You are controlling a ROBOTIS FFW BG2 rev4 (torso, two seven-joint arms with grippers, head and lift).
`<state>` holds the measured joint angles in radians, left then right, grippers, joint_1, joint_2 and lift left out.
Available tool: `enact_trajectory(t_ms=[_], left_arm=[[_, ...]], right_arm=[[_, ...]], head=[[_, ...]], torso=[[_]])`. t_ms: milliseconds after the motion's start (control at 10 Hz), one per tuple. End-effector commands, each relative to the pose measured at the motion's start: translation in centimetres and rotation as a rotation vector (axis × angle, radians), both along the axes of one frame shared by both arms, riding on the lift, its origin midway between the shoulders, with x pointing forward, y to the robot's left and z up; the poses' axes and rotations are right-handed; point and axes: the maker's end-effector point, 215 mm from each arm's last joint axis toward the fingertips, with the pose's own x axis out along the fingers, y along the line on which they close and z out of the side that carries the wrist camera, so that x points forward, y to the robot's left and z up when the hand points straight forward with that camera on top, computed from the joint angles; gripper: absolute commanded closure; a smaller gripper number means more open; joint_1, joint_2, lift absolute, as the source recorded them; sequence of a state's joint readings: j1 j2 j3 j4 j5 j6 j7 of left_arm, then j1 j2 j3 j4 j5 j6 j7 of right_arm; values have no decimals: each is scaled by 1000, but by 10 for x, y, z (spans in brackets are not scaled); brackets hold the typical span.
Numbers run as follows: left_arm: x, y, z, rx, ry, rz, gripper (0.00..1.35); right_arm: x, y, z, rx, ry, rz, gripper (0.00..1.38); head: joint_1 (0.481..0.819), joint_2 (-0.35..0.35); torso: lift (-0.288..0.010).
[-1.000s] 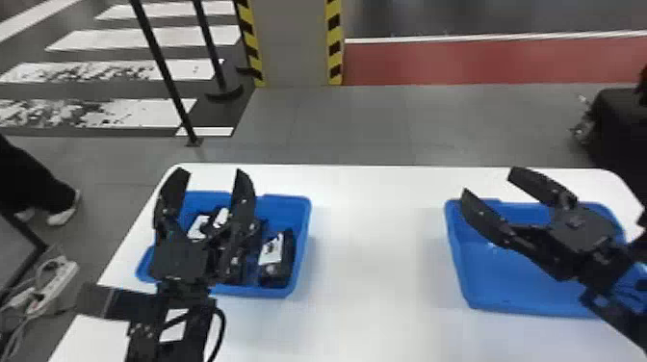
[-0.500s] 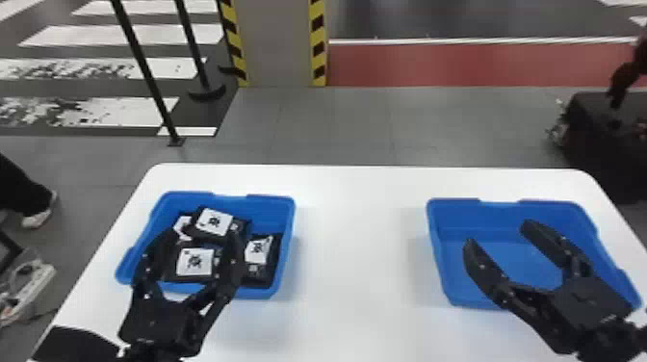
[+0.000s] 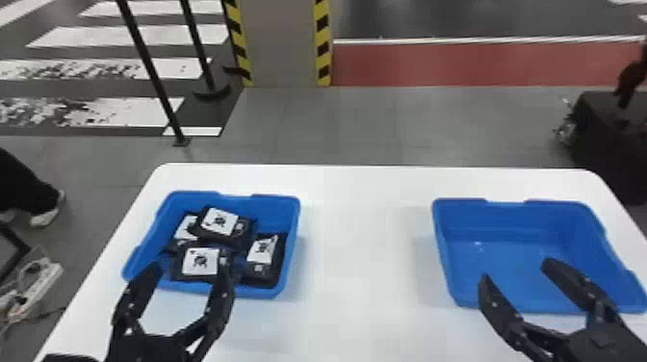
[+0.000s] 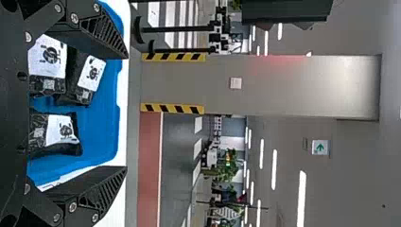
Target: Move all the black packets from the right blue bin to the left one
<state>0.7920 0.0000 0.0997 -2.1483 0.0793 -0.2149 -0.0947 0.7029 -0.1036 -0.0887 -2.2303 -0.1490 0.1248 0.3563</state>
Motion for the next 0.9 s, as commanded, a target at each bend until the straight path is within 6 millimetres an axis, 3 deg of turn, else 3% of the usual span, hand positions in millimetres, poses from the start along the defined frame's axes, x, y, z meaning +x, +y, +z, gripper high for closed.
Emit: enact_trajectory(t_ms=[0,200,800], left_arm=[[-8,0,5,-16,-19,8,208],[-10,-5,17,28,-60,-5,197],[-7,-12,20,-8,-71,-10,202]], right_arm=[[-11,0,1,-5,10,-8,179],[-14,-3,3,-10,13,-30,179],[-11,-6,7,-36,8,-44,179]], head=[[695,101],[695,100],[695,84]], torso=[[-110],[-110],[-110]])
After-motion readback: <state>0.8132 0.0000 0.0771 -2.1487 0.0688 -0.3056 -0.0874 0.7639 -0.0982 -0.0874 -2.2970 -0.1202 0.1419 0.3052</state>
